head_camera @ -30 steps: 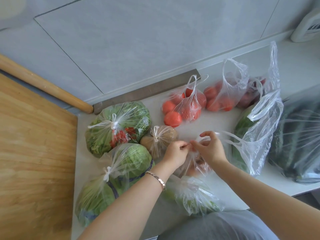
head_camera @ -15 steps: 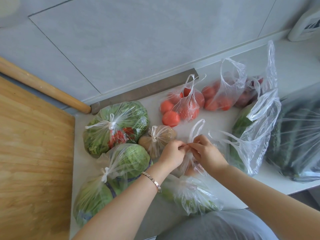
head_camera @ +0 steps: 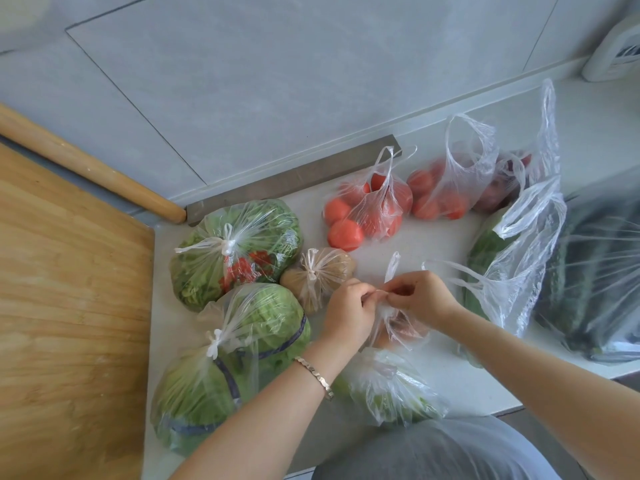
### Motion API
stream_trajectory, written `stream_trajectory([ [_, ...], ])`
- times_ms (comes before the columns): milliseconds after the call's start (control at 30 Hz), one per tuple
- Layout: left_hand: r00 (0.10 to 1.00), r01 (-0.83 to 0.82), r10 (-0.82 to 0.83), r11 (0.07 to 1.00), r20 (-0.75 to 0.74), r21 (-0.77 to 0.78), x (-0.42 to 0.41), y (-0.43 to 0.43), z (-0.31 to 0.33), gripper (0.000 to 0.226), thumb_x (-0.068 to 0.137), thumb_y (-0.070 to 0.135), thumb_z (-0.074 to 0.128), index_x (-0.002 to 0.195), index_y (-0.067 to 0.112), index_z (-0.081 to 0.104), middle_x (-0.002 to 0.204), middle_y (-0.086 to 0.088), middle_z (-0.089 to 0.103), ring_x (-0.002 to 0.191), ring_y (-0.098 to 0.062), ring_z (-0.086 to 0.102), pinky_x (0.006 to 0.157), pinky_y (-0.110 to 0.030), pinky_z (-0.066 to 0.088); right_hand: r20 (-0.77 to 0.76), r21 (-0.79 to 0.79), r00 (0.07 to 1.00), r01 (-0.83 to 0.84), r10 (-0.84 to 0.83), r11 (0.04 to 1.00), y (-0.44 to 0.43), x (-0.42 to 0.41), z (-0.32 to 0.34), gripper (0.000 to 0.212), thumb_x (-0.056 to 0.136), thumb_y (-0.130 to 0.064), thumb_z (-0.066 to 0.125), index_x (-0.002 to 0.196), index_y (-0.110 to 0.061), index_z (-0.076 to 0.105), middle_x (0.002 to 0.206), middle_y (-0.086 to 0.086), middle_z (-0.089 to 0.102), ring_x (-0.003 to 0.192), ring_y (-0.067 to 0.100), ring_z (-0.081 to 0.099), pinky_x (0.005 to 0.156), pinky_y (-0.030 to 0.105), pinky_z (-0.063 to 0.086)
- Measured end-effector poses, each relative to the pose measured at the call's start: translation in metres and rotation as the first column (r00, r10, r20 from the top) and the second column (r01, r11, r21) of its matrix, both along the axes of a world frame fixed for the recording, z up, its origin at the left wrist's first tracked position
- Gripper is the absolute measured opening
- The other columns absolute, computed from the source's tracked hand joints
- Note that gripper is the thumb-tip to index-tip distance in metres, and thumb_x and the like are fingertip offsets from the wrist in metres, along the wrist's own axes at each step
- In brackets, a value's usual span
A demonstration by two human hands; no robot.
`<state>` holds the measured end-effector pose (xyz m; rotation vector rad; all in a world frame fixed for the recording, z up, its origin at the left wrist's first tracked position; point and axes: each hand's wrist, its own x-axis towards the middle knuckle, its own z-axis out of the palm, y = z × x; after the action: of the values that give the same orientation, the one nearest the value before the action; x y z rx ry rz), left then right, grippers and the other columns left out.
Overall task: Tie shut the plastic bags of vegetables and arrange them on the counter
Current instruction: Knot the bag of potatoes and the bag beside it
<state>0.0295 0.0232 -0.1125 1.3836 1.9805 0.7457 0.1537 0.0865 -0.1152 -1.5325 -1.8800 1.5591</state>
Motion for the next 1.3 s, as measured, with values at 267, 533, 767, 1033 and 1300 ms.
stream_trajectory([
  [267,0.997,0.069,-0.068,0.997,-0.028,0.044,0.002,-0.005,-0.006,0.018,0.088,0.005,0.053,0.092,-0.002,0.069,0.091,-0.013,0.064,0.086,-0.019,0.057,0.076,-0.020,0.041,-0.255,-0.695,0.959,-0.095,-0.121,0.713,0.020,0.013,0.005,0.022,0.087,0.007,0.050,0.074,-0.011,0.054,0.041,-0.006,0.037,0.032,0.003,0.027,0.029,0.011,0.019],
  [533,0.932,-0.034,0.155,0.937,0.326,-0.347,0.002,0.006,-0.002,0.027,0.095,0.022,0.048,0.115,0.010,0.062,0.103,-0.005,0.066,0.089,-0.013,0.056,0.078,-0.022,0.042,-0.106,-0.280,0.993,0.012,-0.043,0.960,0.000,0.013,0.006,0.019,0.077,0.002,0.067,0.083,-0.016,0.073,0.046,-0.011,0.061,0.032,0.000,0.038,0.036,0.010,0.032],
  [767,0.870,-0.049,0.249,0.902,0.425,-0.428,0.002,0.008,-0.002,0.029,0.090,0.033,0.056,0.110,0.014,0.064,0.095,0.000,0.065,0.089,-0.014,0.057,0.069,-0.017,0.041,0.184,0.265,0.976,-0.164,0.118,0.950,-0.015,0.005,0.006,0.034,0.072,0.004,0.058,0.087,-0.022,0.073,0.075,-0.010,0.063,0.068,0.010,0.053,0.062,0.014,0.044],
  [1033,0.884,-0.069,0.256,0.898,0.390,-0.434,-0.001,0.005,-0.001,0.028,0.095,0.026,0.048,0.114,0.012,0.062,0.096,-0.005,0.064,0.083,-0.014,0.054,0.070,-0.022,0.041,0.135,0.149,0.967,-0.234,0.215,0.961,-0.013,0.006,0.001,0.023,0.081,-0.001,0.057,0.095,-0.019,0.060,0.073,0.001,0.058,0.059,0.008,0.045,0.053,0.008,0.036],
  [1300,0.891,-0.091,0.264,0.900,0.369,-0.426,0.002,0.008,-0.001,0.026,0.093,0.026,0.050,0.108,0.010,0.064,0.066,0.003,0.051,0.057,-0.010,0.041,0.053,-0.020,0.032,-0.089,0.015,0.994,-0.060,0.061,0.998,-0.010,0.011,-0.007,0.024,0.077,0.001,0.068,0.088,-0.020,0.074,0.067,0.011,0.064,0.045,0.000,0.048,0.050,0.007,0.039],
])
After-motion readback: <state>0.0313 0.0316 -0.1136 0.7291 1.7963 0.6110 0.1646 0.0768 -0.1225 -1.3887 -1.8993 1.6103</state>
